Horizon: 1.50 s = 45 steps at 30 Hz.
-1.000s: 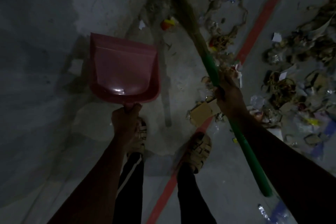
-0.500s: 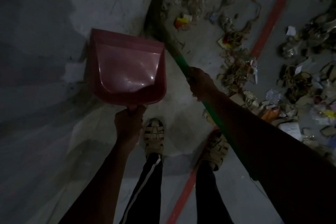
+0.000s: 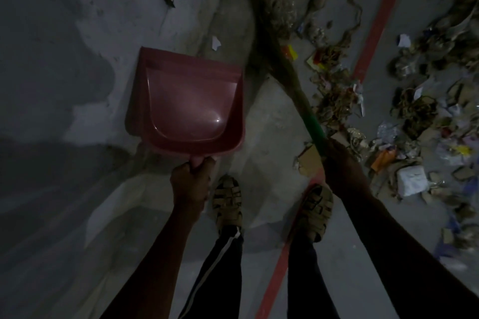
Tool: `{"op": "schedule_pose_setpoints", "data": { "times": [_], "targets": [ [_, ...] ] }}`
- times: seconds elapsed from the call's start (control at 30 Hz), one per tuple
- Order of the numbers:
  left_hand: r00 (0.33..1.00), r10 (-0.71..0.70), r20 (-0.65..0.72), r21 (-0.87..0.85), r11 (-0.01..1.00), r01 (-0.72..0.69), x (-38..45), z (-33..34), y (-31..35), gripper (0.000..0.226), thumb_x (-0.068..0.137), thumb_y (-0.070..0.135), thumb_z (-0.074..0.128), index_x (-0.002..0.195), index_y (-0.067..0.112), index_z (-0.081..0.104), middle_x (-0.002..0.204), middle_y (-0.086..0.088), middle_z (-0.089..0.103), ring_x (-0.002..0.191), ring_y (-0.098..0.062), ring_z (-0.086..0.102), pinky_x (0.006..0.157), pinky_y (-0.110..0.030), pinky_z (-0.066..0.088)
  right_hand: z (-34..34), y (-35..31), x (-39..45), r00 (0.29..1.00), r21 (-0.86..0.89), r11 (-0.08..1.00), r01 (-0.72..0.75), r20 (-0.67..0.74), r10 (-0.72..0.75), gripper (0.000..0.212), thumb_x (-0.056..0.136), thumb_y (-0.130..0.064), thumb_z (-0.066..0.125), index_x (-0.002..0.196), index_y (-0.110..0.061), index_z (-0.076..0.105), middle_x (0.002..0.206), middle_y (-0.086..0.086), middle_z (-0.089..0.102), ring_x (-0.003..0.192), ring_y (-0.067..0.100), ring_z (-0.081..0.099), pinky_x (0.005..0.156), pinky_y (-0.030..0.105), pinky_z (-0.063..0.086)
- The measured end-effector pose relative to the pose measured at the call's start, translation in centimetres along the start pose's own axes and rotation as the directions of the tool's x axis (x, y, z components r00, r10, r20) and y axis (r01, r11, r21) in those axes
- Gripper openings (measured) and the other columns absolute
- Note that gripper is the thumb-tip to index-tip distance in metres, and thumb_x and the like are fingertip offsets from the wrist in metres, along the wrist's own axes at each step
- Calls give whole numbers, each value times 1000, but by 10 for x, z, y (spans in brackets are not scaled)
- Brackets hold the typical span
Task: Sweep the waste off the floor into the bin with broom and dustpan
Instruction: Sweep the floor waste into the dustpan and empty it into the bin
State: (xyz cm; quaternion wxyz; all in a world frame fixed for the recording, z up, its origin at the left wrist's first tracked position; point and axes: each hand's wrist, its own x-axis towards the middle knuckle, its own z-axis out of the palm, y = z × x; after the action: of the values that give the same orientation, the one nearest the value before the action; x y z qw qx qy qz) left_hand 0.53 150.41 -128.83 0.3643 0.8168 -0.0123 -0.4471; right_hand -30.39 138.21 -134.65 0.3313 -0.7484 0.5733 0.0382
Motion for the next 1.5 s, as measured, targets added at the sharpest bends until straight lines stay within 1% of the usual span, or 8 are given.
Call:
{"op": "schedule_pose_setpoints", "data": {
  "times": [0.17, 0.3, 0.6, 0.7, 0.97, 1.17, 1.37, 1.5],
  "targets": [
    [998, 7, 59, 14, 1000, -8, 9, 1, 9, 36, 89, 29, 77, 66, 10, 56, 54, -9, 48, 38, -14, 41, 38, -20, 30, -3, -7, -26, 998, 107, 994, 17, -64, -10, 58, 94, -22, 50, 147, -38, 34, 153, -1, 40, 131, 22, 47, 103, 39, 49],
    [996, -56, 63, 7, 998, 55, 13, -3, 9, 37, 90, 32, 75, 67, 11, 54, 55, -9, 47, 38, -16, 39, 37, -17, 27, -9, -65, 2, 982, 121, 980, 159, -117, -145, 58, 97, -12, 56, 151, -10, 37, 151, 15, 40, 113, 32, 59, 82, 30, 51],
    [998, -60, 37, 7, 998, 60, 12, -9, 5, 43, 87, 29, 79, 61, 6, 53, 51, -9, 48, 36, -16, 40, 37, -21, 28, 19, -144, 111, 946, 204, 956, -209, 289, 145, 46, 102, -19, 46, 147, -20, 39, 111, 10, 60, 78, 28, 66, 58, 39, 59],
    [997, -62, 36, -49, 997, 63, 9, -1, 5, 44, 87, 27, 79, 57, 11, 51, 51, -9, 48, 38, -17, 39, 42, -24, 30, 19, -124, 107, 963, 81, 982, -171, 225, 149, 48, 101, -20, 48, 148, -18, 39, 135, 13, 54, 93, 33, 66, 73, 46, 59],
    [998, -61, 35, -30, 998, 62, 7, 16, 15, 40, 90, 31, 76, 66, 7, 54, 56, -13, 47, 40, -17, 39, 37, -18, 26, -11, -42, 3, 999, -308, 951, -21, 20, 29, 70, 92, -5, 53, 155, -18, 27, 157, 11, 28, 60, 28, 60, 42, 32, 47],
    [998, -58, 25, -8, 998, 58, 9, 17, 10, 39, 90, 28, 76, 66, 6, 54, 56, -12, 46, 36, -16, 38, 35, -16, 26, -21, -42, -15, 991, -150, 989, 3, -129, -22, 65, 91, -2, 59, 152, -9, 36, 155, 15, 37, 70, 34, 65, 46, 30, 46],
    [997, -71, 24, 40, 997, 70, 6, 15, 2, 43, 88, 30, 78, 62, 5, 55, 53, -14, 50, 38, -18, 41, 38, -20, 30, -20, -90, 81, 961, 28, 995, 97, -263, -86, 51, 100, -12, 48, 149, -4, 38, 154, 19, 36, 114, 37, 58, 81, 39, 55],
    [990, -140, 9, 15, 990, 140, 4, 18, 3, 49, 86, 36, 80, 57, 11, 49, 51, -8, 48, 35, -16, 38, 38, -19, 28, -34, -135, 174, 994, 239, 971, -25, -97, 50, 51, 101, -13, 41, 152, -9, 34, 141, 20, 49, 102, 32, 62, 79, 39, 55]
  ]
}}
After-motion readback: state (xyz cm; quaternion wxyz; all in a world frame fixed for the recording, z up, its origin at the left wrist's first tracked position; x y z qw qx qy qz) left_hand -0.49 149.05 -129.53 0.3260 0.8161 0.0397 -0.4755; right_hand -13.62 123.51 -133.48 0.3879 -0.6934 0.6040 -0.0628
